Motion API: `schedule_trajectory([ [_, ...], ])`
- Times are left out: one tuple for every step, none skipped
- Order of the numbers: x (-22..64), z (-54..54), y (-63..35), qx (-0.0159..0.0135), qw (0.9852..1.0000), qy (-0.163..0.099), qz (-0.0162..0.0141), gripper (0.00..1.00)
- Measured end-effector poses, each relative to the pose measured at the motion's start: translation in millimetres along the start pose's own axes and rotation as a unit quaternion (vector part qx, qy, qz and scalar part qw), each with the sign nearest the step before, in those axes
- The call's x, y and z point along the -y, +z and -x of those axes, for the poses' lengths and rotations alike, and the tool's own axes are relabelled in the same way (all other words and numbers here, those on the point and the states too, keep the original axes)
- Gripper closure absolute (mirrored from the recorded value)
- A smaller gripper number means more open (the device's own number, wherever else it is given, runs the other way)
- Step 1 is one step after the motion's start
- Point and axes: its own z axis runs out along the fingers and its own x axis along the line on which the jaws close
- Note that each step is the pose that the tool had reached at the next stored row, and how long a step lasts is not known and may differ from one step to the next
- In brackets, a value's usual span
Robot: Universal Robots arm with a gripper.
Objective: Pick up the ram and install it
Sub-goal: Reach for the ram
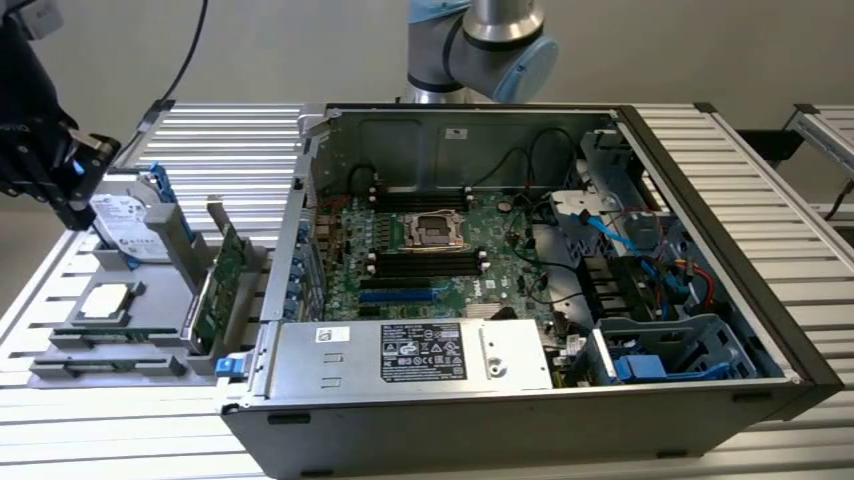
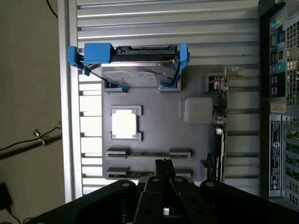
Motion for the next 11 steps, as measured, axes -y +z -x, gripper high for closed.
schedule_trajectory([
  [0.2, -0.1, 0.5, -0.0008, 1.0, -0.003, -0.0002, 0.89],
  [0.6, -0.2, 1.0, -0.0014, 1.0, -0.005, -0.0004, 0.89],
  [1.1, -0.3, 1.5, -0.002, 1.0, -0.007, -0.0006, 0.89],
  [1.6, -0.4, 2.0, -0.0025, 1.0, -0.009, -0.0007, 0.89],
  [2.1, -0.5, 2.6, -0.0029, 0.9999, -0.011, -0.0008, 0.89],
  [2.9, -0.6, 3.2, -0.0034, 0.9999, -0.013, -0.0009, 0.89],
  [3.9, -0.7, 3.8, -0.0037, 0.9999, -0.015, -0.0011, 0.89],
  [4.8, -1.0, 4.4, -0.004, 0.9999, -0.016, -0.0011, 0.89],
  [5.2, -3.0, 4.9, -0.0042, 0.9998, -0.017, -0.0012, 0.89],
  [5.4, -3.4, 5.0, -0.0041, 0.9998, -0.017, -0.001, 0.89],
  [5.4, -3.4, 5.0, -0.0041, 0.9998, -0.017, -0.0008, 0.89],
])
